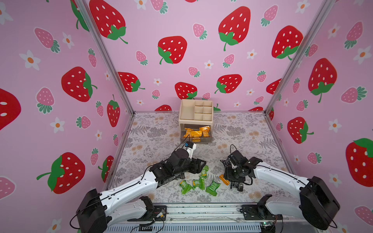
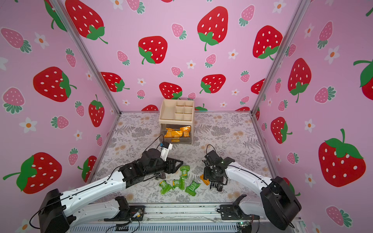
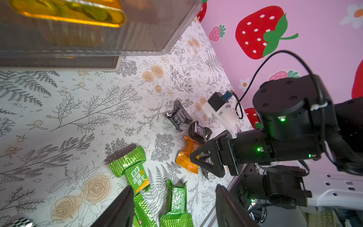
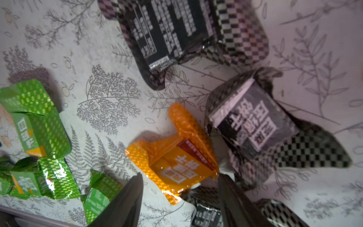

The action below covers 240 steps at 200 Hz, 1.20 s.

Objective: Place the cookies into the drawer by color
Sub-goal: Pick up the cookie at the center of the board.

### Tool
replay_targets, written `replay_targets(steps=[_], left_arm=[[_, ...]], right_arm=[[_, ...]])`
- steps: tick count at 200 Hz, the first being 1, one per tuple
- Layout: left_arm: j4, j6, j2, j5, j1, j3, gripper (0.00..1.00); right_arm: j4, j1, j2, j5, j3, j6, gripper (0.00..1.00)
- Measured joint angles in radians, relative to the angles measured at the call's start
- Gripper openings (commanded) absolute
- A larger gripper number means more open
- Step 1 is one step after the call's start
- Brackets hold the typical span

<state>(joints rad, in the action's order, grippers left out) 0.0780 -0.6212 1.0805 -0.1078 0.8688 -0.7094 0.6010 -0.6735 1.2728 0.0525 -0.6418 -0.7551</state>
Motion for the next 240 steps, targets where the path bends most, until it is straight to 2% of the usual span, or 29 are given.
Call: replay_targets(steps=[67,104,162,172,196,225,240], left_arm=[[0.001,0.001,-0.001,0.021,0.0,0.0,0.69],[0.01,0.005,-0.011,0.05,-0.001,0.002,0.69],[0.042,0.008,-0.025,0.074,-0.027,0.011,0.69],[0.049,0.008,-0.027,0.074,-0.031,0.011,0.69],[0.055,0.008,-0.028,0.074,-0.035,0.011,0.69],[0.056,0.009,-0.028,0.074,-0.036,0.011,0.69],[0.058,0.012,-0.028,0.074,-0.036,0.011,0.69]], right_arm=[[-0.061,0.0,0.225,0.056,-0.143,0.073,0.66],[-0.051,-0.019,0.303,0.032,-0.222,0.09,0.65],[0.026,-0.086,0.314,-0.095,-0.241,0.062,0.53],[0.037,-0.095,0.312,-0.11,-0.241,0.059,0.53],[0.061,-0.108,0.308,-0.136,-0.241,0.044,0.63],[0.095,-0.119,0.296,-0.158,-0.238,0.034,0.64],[0.097,-0.119,0.273,-0.158,-0.224,0.032,0.6]])
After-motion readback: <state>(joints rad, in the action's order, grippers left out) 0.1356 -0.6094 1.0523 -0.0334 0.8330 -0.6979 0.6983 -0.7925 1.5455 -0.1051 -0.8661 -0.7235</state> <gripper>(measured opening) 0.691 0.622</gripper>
